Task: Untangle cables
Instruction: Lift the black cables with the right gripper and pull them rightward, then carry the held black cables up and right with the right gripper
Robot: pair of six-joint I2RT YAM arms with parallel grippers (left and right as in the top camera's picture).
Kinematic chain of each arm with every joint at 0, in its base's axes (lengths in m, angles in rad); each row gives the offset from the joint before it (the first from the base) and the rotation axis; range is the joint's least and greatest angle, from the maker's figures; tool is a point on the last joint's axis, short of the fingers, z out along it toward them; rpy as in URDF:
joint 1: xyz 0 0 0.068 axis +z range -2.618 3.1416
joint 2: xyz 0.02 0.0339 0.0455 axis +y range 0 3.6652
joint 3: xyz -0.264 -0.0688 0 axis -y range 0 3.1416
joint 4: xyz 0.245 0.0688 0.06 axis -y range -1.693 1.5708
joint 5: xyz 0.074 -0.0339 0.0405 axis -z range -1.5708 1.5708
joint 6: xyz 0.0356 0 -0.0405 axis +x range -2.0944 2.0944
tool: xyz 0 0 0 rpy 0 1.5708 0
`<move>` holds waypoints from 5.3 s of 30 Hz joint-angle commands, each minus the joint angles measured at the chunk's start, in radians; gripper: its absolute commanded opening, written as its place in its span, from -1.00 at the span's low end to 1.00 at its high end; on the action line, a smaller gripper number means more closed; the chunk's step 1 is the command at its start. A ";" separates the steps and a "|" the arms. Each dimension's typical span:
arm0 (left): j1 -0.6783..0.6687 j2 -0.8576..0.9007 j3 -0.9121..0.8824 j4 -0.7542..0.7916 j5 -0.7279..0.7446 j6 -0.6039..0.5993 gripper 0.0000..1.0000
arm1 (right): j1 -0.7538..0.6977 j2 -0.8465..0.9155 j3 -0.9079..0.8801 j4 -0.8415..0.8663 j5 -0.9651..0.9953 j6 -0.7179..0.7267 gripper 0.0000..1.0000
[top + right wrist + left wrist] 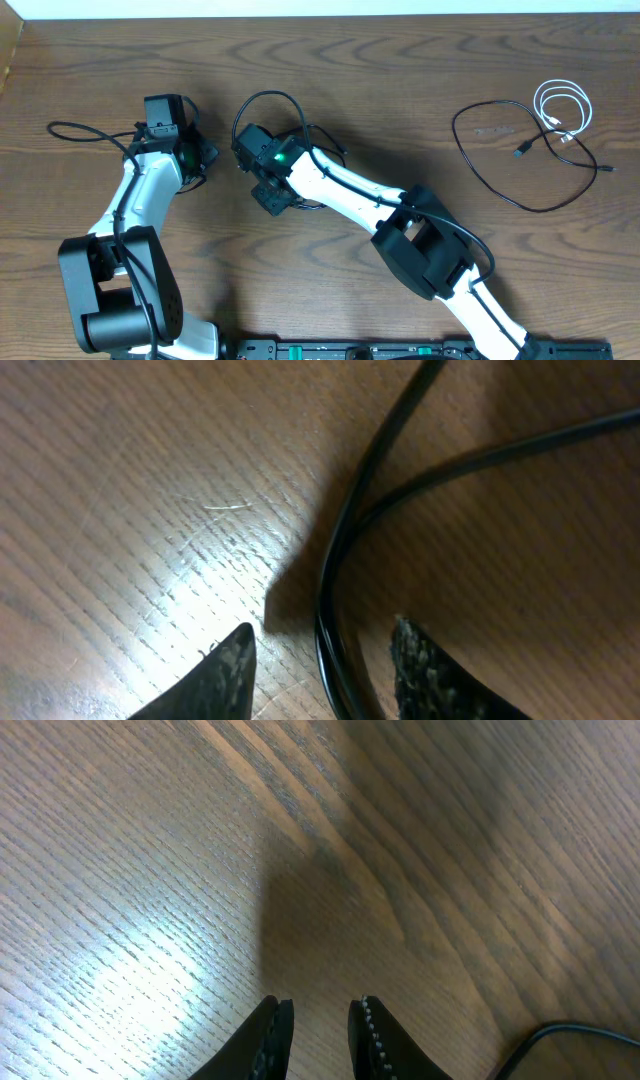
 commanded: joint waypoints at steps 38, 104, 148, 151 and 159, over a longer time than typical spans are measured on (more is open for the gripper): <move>0.000 -0.004 -0.006 0.000 -0.006 0.006 -0.51 | -0.203 -0.152 -0.053 -0.042 -0.449 -0.100 -0.98; 0.000 -0.004 -0.006 0.000 -0.006 0.005 -0.51 | -0.319 -0.152 -0.192 -0.111 0.240 0.380 -0.97; 0.000 -0.004 -0.006 0.000 -0.006 0.006 -0.51 | -0.338 -0.047 -0.153 0.047 0.260 0.021 -0.13; 0.000 -0.004 -0.006 0.000 -0.006 0.006 -0.51 | -0.344 -0.045 -0.153 0.046 0.247 0.020 -0.19; 0.000 -0.004 -0.006 0.000 -0.006 0.005 -0.51 | -0.387 -0.045 -0.153 0.043 0.084 -0.046 -0.98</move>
